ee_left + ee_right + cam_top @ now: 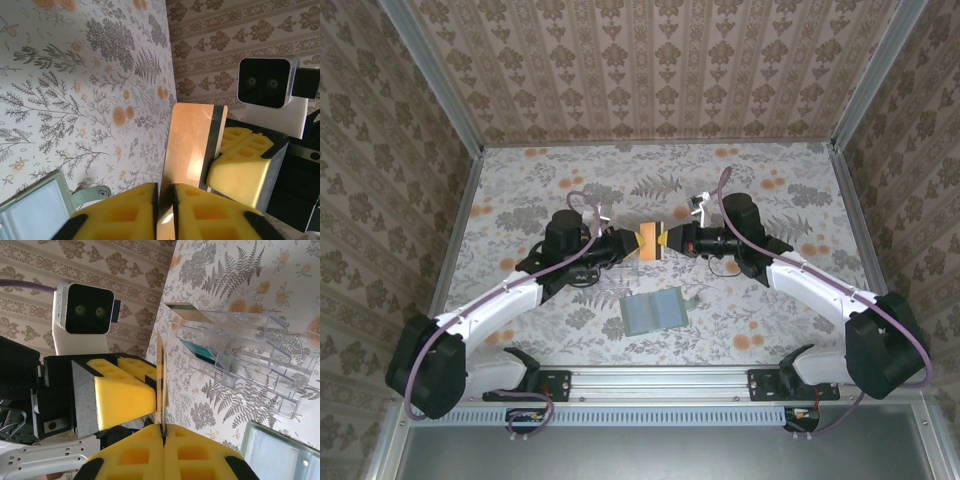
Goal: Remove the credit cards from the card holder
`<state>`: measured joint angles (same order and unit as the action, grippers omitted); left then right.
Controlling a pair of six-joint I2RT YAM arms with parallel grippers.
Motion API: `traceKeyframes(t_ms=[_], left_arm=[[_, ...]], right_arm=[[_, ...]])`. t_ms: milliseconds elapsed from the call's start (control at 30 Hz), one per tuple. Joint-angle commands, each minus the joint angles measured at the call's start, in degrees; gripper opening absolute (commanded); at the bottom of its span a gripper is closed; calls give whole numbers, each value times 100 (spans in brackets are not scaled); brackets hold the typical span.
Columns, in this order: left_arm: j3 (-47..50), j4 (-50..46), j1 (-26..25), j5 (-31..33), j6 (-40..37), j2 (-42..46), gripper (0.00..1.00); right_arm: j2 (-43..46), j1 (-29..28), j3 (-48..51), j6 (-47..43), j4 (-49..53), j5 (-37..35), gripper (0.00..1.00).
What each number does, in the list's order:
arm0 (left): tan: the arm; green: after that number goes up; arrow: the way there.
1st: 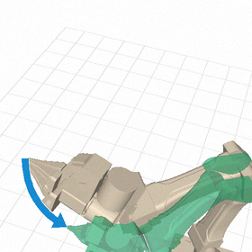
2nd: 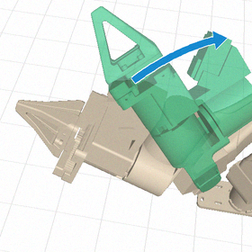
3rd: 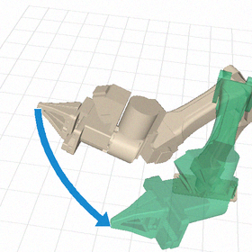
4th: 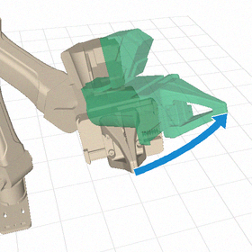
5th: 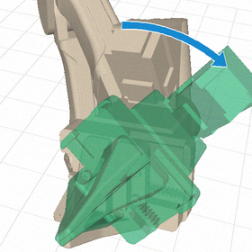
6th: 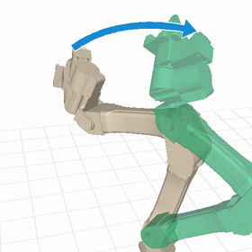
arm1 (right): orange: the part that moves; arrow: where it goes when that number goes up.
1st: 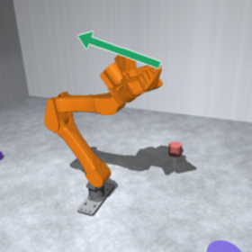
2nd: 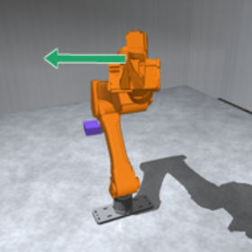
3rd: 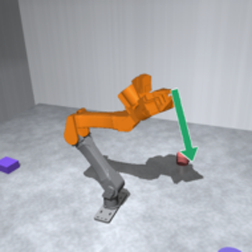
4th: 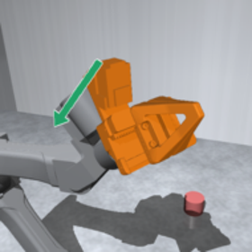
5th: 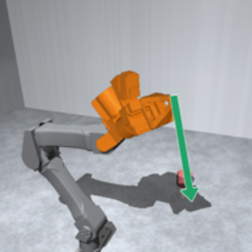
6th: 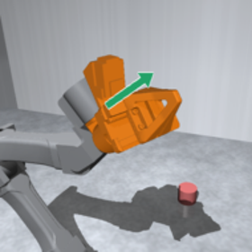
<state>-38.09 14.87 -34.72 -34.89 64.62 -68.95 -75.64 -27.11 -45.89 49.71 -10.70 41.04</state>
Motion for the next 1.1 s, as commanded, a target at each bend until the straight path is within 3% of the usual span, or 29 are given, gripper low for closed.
traceKeyframes(t_ms=[0, 100, 133, 233, 300, 367, 467, 533, 667, 767, 933, 1067], left_arm=[[-192, 341, -8, -158, 15, 55, 11], [-190, 353, -8, -158, 11, 126, 4], [-198, 343, -4, -158, 16, 148, 1], [-215, 200, 0, -156, -74, 228, 0], [-241, 22, 9, -141, -172, 288, 0], [-270, -283, 55, -100, -324, 360, 0], [-478, -1230, 144, 38, -903, 537, 0], [-747, -2129, 212, 238, -1538, 641, 0], [-1321, -3884, 396, 926, -2880, 793, 0], [-1617, -4684, 490, 1665, -3800, 855, 0], [-1755, -5061, 501, 3079, -5439, 1130, 0], [-1623, -4874, 493, 3716, -7340, 1509, 0]], right_arm=[[-97, 12, 105, 25, -189, 177, 0], [-120, 13, 139, 29, -179, 183, 0], [-127, 13, 159, 25, -170, 168, 7], [-87, 13, 185, -81, 21, 72, 42], [-43, 22, 192, -176, 231, -18, 52], [53, 59, 211, -274, 466, -157, 74], [269, 126, 258, -454, 810, -365, 93], [417, 160, 252, -607, 1044, -495, 100], [653, 187, 169, -970, 1589, -786, 100], [777, 195, 153, -1101, 1769, -951, 100], [875, 195, 183, -1187, 1821, -1004, 100], [884, 241, 285, -1245, 1831, -961, 100]])
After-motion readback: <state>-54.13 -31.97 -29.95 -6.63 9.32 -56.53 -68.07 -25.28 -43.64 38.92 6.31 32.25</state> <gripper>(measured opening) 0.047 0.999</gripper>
